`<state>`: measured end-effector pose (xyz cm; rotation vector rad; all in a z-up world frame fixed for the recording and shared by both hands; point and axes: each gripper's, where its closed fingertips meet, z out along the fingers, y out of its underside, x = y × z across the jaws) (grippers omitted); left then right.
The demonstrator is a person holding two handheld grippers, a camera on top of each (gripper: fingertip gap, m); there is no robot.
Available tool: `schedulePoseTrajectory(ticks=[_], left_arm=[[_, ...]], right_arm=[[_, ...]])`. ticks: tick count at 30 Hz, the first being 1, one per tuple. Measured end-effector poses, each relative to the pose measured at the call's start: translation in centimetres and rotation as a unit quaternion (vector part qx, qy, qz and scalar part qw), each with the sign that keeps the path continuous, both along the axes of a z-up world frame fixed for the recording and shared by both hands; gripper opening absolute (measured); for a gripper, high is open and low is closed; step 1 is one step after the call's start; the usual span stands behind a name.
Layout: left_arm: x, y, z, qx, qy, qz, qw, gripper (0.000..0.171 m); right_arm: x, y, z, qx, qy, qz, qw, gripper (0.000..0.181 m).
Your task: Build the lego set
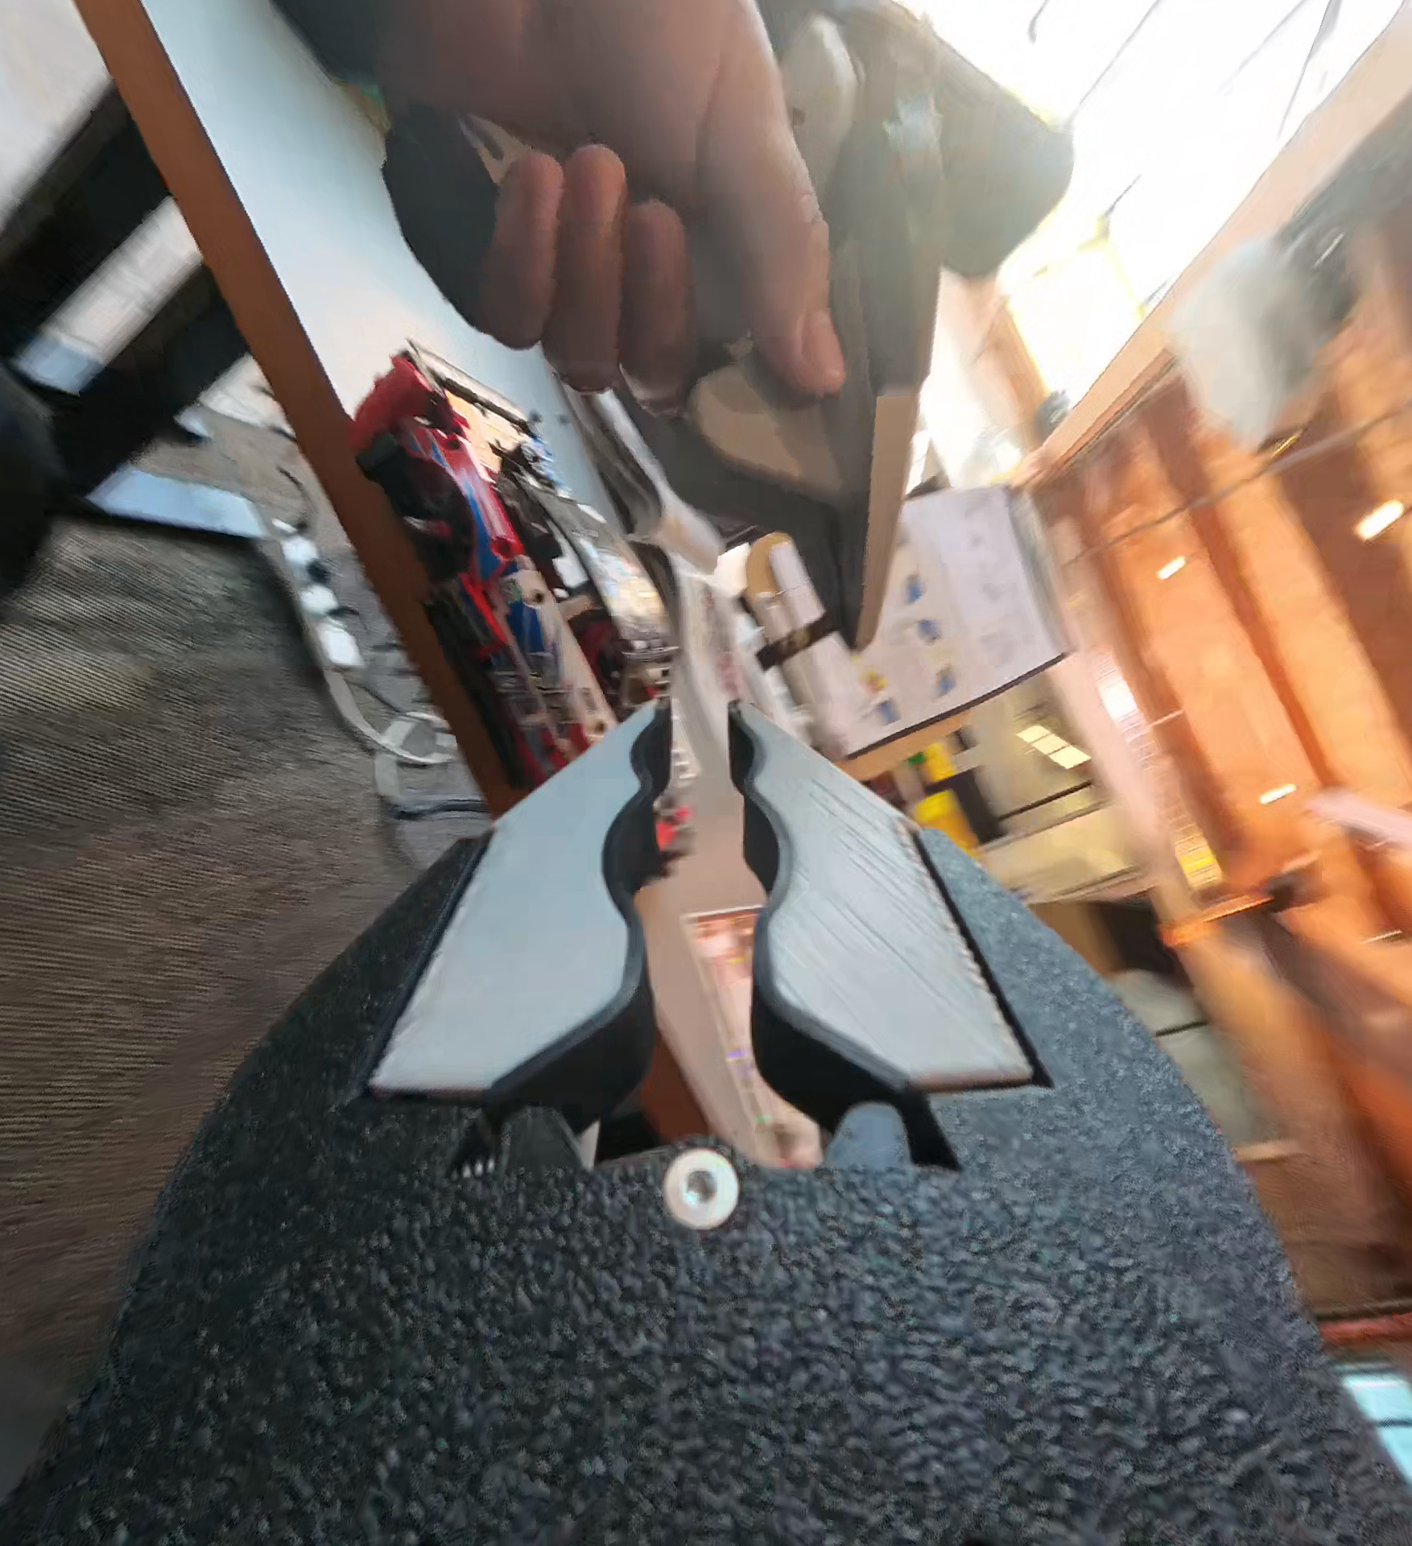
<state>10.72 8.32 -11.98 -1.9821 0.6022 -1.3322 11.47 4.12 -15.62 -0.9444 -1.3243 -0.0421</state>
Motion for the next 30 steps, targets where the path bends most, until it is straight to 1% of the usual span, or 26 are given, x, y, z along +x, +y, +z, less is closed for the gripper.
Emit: schedulePoseTrajectory(ticks=[1,2,3,4,5,7,9,10,11,12,13,16,18,20,22,25,30], left_arm=[[-0.4,-0.1,0.1,0.010,0.003,0.004,1.000,0.000],[-0.7,-0.3,0.4,0.017,-0.001,0.008,1.000,0.000],[-1.0,-0.7,0.6,0.020,-0.011,0.010,1.000,0.000],[-1.1,-1.1,1.0,0.023,-0.026,0.009,0.999,0.000],[-1.3,-1.6,1.4,0.031,-0.045,0.011,0.998,0.000],[-1.5,-2.5,2.2,0.049,-0.082,0.022,0.995,0.000],[-1.6,-3.4,3.2,0.071,-0.130,0.036,0.988,0.000],[-1.7,-3.7,3.7,0.083,-0.153,0.046,0.984,0.000],[-1.8,-4.1,4.1,0.094,-0.174,0.054,0.979,0.000],[-1.9,-4.5,4.5,0.107,-0.195,0.061,0.973,0.000],[-2.1,-4.7,4.8,0.119,-0.210,0.072,0.968,0.000],[-2.4,-5.5,5.5,0.141,-0.243,0.087,0.956,0.000],[-2.7,-5.8,5.7,0.158,-0.247,0.097,0.951,0.000],[-2.9,-6.0,5.9,0.171,-0.246,0.105,0.948,0.000],[-3.2,-6.1,6.2,0.178,-0.252,0.112,0.944,0.000],[-3.5,-6.1,6.1,0.182,-0.252,0.121,0.943,0.000],[-3.6,-6.2,5.8,0.179,-0.255,0.129,0.941,0.000]], right_arm=[[0.1,-0.2,-0.4,-0.070,0.026,0.003,0.997,0.013],[0.4,-0.2,-0.5,-0.139,0.055,0.005,0.989,0.015],[0.7,0.0,-0.5,-0.204,0.086,0.005,0.975,0.018],[1.0,0.2,-0.3,-0.271,0.118,0.011,0.955,0.017],[1.1,0.3,0.0,-0.340,0.153,0.025,0.928,0.016],[0.7,0.0,1.3,-0.467,0.220,0.078,0.853,0.018],[-0.1,-0.8,2.6,-0.557,0.268,0.140,0.774,0.024],[-0.6,-1.2,3.4,-0.582,0.287,0.167,0.742,0.024],[-1.0,-1.4,4.0,-0.594,0.301,0.188,0.722,0.023],[-1.5,-1.7,4.5,-0.598,0.311,0.200,0.711,0.022],[-1.9,-1.9,5.0,-0.596,0.318,0.211,0.707,0.019],[-3.1,-2.6,5.9,-0.583,0.323,0.224,0.711,0.018],[-3.6,-3.0,6.5,-0.579,0.323,0.235,0.710,0.016],[-3.8,-3.1,6.8,-0.580,0.325,0.237,0.709,0.013],[-3.8,-3.1,7.1,-0.577,0.329,0.240,0.708,0.005],[-3.7,-3.0,7.3,-0.578,0.339,0.243,0.701,0.000],[-3.7,-2.7,7.0,-0.582,0.337,0.243,0.699,0.000]])
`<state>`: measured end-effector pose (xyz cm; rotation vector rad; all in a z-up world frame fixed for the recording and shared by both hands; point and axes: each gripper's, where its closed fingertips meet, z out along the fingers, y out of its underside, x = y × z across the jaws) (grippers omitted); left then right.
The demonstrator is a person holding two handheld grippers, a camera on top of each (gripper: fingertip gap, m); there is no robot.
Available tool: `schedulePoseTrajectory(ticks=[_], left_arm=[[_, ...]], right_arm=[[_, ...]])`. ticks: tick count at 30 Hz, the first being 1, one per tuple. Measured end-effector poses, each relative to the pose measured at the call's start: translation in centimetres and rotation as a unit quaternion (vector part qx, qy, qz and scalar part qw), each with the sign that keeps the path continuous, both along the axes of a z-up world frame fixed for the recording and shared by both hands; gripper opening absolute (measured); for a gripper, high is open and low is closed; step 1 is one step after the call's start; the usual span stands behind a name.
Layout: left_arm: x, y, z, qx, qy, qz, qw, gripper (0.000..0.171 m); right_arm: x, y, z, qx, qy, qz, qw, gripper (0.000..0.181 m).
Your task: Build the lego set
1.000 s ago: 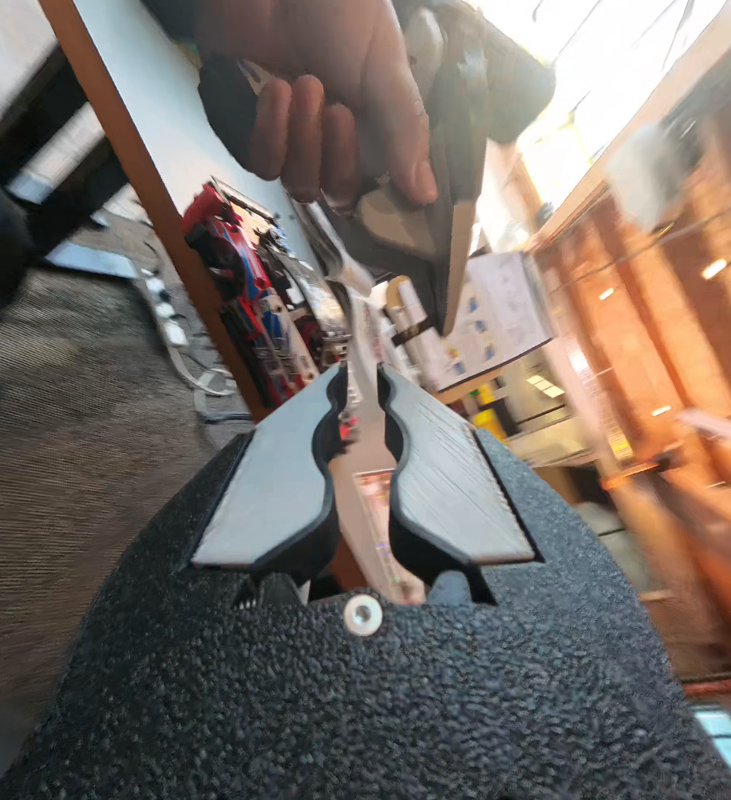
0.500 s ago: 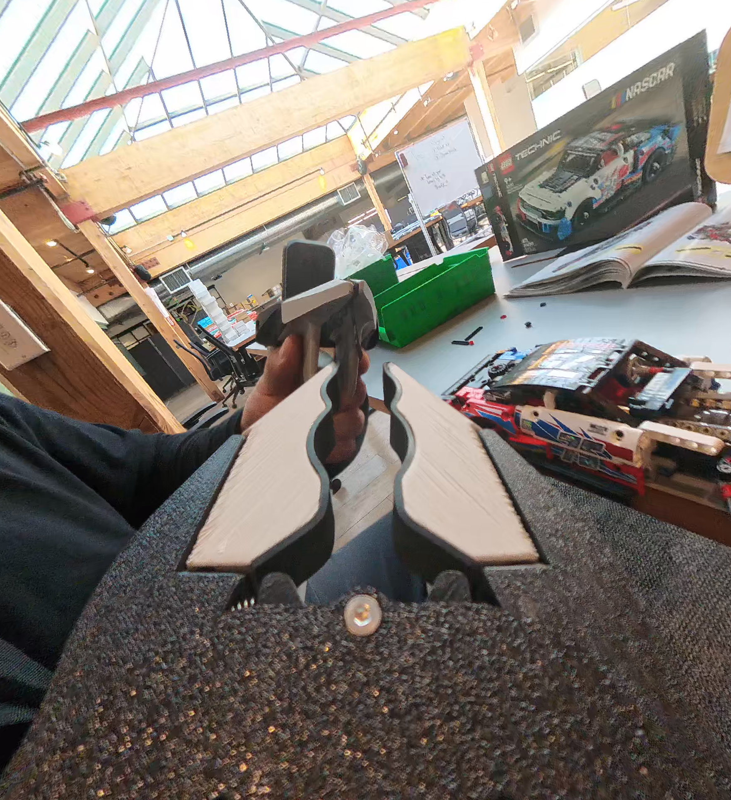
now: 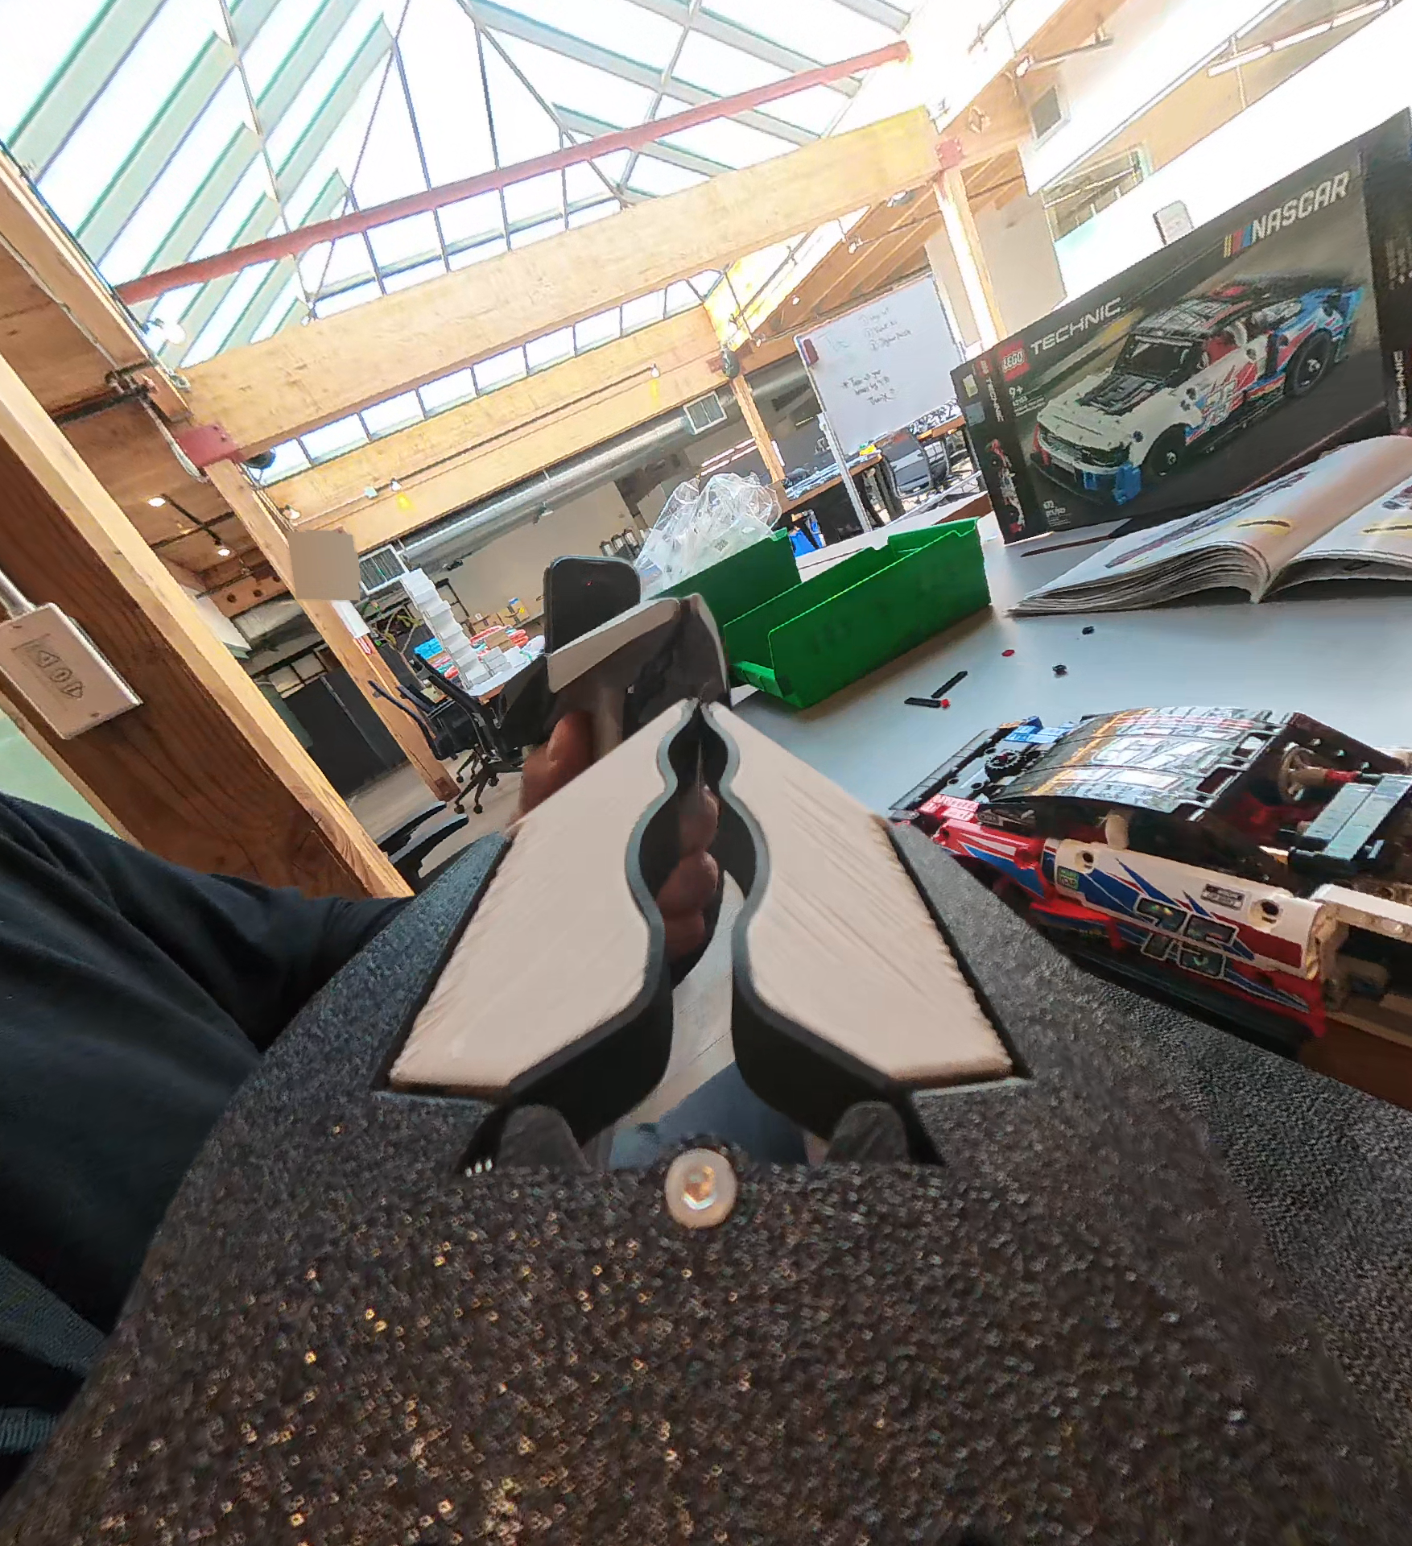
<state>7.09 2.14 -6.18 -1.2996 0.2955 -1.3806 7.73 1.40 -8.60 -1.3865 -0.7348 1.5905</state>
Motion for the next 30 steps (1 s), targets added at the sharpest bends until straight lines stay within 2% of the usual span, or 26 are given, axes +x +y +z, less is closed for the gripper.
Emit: schedulePoseTrajectory(ticks=[6,9,10,11,12,13,14,15,16,18,20,22,26,30], left_arm=[[-0.7,-0.4,-1.0,0.001,0.026,0.005,1.000,0.000],[-2.1,-1.1,-0.3,0.022,0.009,0.015,1.000,0.000],[-2.9,-1.1,0.0,0.027,0.003,0.031,0.999,0.012],[-3.9,-0.7,0.0,0.019,0.003,0.056,0.998,0.044],[-4.5,-0.7,-0.1,0.023,0.012,0.063,0.998,0.041],[-5.1,-0.8,-0.2,0.025,0.021,0.065,0.997,0.046],[-5.8,-0.8,-0.6,0.024,0.034,0.072,0.997,0.052],[-6.5,-0.7,-1.2,0.017,0.055,0.080,0.995,0.065],[-7.1,-0.6,-2.4,0.008,0.086,0.086,0.993,0.073],[-7.8,-0.6,-5.1,0.001,0.166,0.094,0.982,0.069],[-8.6,-0.2,-8.3,-0.004,0.258,0.126,0.958,0.065],[-8.5,0.2,-11.8,-0.028,0.329,0.138,0.934,0.058],[-5.0,0.7,-18.3,-0.099,0.338,0.102,0.930,0.045],[-1.8,2.8,-23.6,-0.131,0.289,0.094,0.944,0.045]], right_arm=[[-0.3,0.0,-0.3,0.026,-0.018,0.008,0.999,0.000],[-0.6,-0.5,-0.4,0.050,-0.035,0.019,0.998,0.000],[-0.7,-0.7,-0.5,0.057,-0.040,0.023,0.997,0.000],[-0.7,-0.8,-0.6,0.063,-0.045,0.023,0.997,0.000],[-0.5,-0.8,-0.8,0.070,-0.052,0.023,0.996,0.000],[-0.4,-0.7,-1.2,0.076,-0.062,0.023,0.995,0.000],[-0.3,-0.5,-2.0,0.080,-0.080,0.027,0.993,0.000],[-0.2,-0.3,-3.4,0.083,-0.113,0.035,0.990,0.000],[-0.1,0.3,-5.1,0.088,-0.153,0.037,0.984,0.000],[0.7,1.9,-8.5,0.120,-0.229,0.029,0.965,0.000],[1.7,3.9,-11.8,0.145,-0.303,0.024,0.942,0.000],[2.0,5.3,-13.6,0.167,-0.332,0.031,0.928,0.000],[1.2,7.4,-16.4,0.202,-0.355,0.054,0.911,0.000],[0.1,7.9,-17.7,0.175,-0.329,0.104,0.922,0.000]])
